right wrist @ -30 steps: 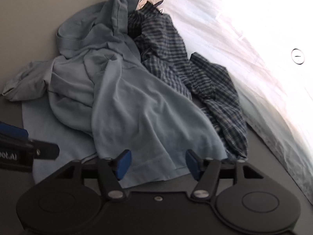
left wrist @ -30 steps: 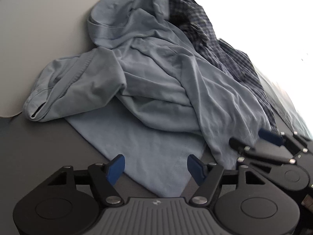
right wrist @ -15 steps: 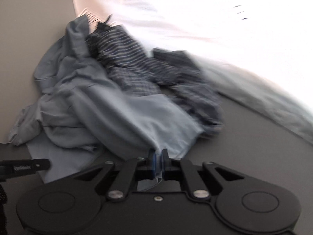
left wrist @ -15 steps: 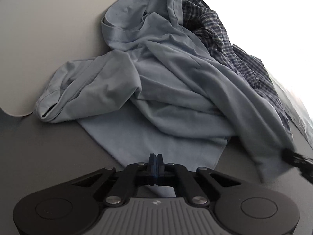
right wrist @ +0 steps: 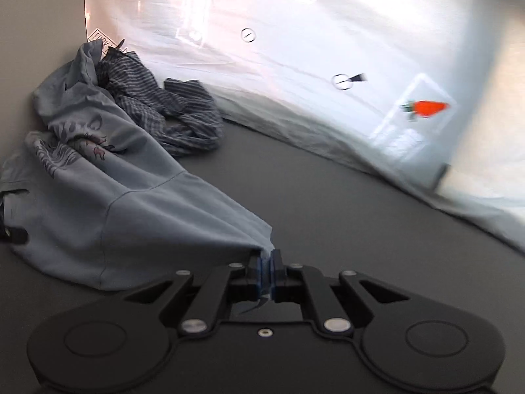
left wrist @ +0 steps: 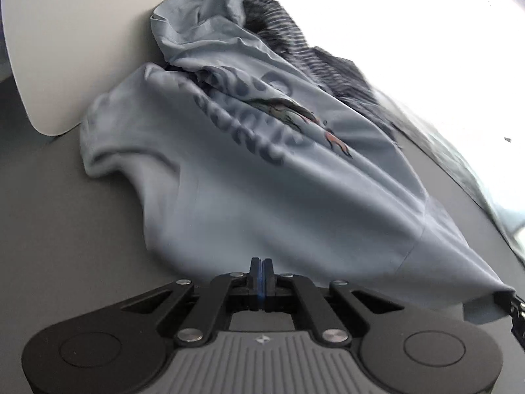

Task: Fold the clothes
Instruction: 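Grasp the light blue t-shirt with both grippers, then pull the light blue t-shirt out of the pile with both grippers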

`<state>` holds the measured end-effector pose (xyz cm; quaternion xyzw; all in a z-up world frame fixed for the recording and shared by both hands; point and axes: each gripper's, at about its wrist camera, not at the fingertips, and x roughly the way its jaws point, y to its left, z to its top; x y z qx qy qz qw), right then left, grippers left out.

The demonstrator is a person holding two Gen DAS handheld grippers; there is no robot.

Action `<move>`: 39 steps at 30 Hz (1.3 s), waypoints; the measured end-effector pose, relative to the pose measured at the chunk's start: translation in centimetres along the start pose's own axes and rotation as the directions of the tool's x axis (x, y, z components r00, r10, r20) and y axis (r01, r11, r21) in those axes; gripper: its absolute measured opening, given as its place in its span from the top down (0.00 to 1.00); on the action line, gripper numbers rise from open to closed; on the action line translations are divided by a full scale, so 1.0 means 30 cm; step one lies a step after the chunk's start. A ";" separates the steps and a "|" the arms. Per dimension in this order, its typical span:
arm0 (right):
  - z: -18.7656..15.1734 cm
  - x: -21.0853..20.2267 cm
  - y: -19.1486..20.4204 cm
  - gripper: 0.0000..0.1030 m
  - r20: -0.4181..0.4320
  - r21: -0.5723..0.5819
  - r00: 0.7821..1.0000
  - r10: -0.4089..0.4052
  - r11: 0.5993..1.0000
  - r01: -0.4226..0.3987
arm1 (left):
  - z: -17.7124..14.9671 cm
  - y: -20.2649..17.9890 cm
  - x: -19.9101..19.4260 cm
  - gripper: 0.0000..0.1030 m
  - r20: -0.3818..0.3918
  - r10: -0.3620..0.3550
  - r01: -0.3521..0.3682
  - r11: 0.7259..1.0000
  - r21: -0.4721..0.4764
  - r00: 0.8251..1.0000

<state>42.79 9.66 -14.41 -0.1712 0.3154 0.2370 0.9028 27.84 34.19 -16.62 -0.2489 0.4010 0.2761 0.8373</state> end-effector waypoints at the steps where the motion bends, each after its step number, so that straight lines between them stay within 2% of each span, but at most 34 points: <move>1: -0.026 -0.036 -0.023 0.95 0.009 0.001 0.999 -0.031 1.000 0.031 | -0.023 -0.014 -0.030 1.00 0.007 -0.003 0.003 1.000 0.008 1.000; 5: -0.111 -0.145 -0.210 0.95 -0.005 0.087 0.988 -0.153 0.984 0.153 | -0.135 -0.073 -0.154 1.00 0.028 -0.014 0.013 0.999 0.034 1.000; 8: -0.170 -0.217 -0.405 0.95 -0.030 0.159 0.962 -0.272 0.949 0.273 | -0.210 -0.099 -0.212 1.00 0.018 -0.016 0.015 0.998 0.057 1.000; 11: -0.240 -0.272 -0.583 0.95 -0.106 0.245 0.932 -0.347 0.899 0.363 | -0.281 -0.113 -0.253 0.98 -0.003 -0.015 0.016 0.996 0.084 1.000; 14: -0.325 -0.299 -0.673 0.88 -0.182 0.302 0.919 -0.348 0.870 0.390 | -0.351 -0.126 -0.294 0.98 -0.025 -0.014 0.016 0.994 0.110 1.000; 15: -0.351 -0.311 -0.688 0.80 -0.200 0.322 0.920 -0.338 0.864 0.387 | -0.375 -0.131 -0.307 0.98 -0.032 -0.013 0.017 0.993 0.119 0.999; 19: -0.426 -0.361 -0.643 0.77 -0.208 0.369 0.932 -0.298 0.858 0.357 | -0.469 -0.149 -0.361 0.90 -0.061 -0.010 0.019 0.988 0.153 0.998; 23: -0.448 -0.385 -0.515 0.73 -0.188 0.390 0.957 -0.220 0.878 0.279 | -0.468 -0.126 -0.343 0.80 -0.080 -0.007 0.021 0.983 0.182 0.997; 25: -0.452 -0.390 -0.445 0.67 -0.174 0.384 0.967 -0.185 0.891 0.240 | -0.454 -0.119 -0.324 0.75 -0.087 -0.011 0.029 0.978 0.207 0.996; 28: -0.454 -0.386 -0.316 0.62 -0.163 0.358 0.980 -0.115 0.918 0.167 | -0.433 -0.113 -0.287 0.74 -0.099 -0.017 0.041 0.970 0.239 0.995; 31: -0.461 -0.372 -0.204 0.62 -0.163 0.404 0.987 0.001 0.913 0.066 | -0.413 -0.089 -0.250 0.74 -0.138 -0.054 0.084 0.972 0.219 0.989; 33: -0.477 -0.358 -0.158 0.61 -0.150 0.489 0.983 0.108 0.872 -0.021 | -0.399 -0.072 -0.227 0.74 -0.162 -0.095 0.126 0.973 0.194 0.982; 34: -0.487 -0.346 -0.146 0.60 -0.138 0.550 0.977 0.163 0.833 -0.062 | -0.392 -0.060 -0.216 0.74 -0.171 -0.120 0.150 0.973 0.175 0.978; 36: -0.510 -0.319 -0.130 0.59 -0.109 0.664 0.963 0.248 0.738 -0.115 | -0.378 -0.030 -0.193 0.73 -0.188 -0.171 0.196 0.973 0.122 0.967; 39: -0.542 -0.279 -0.143 0.54 -0.066 0.803 0.954 0.294 0.582 -0.124 | -0.354 0.011 -0.165 0.66 -0.197 -0.225 0.240 0.969 0.053 0.954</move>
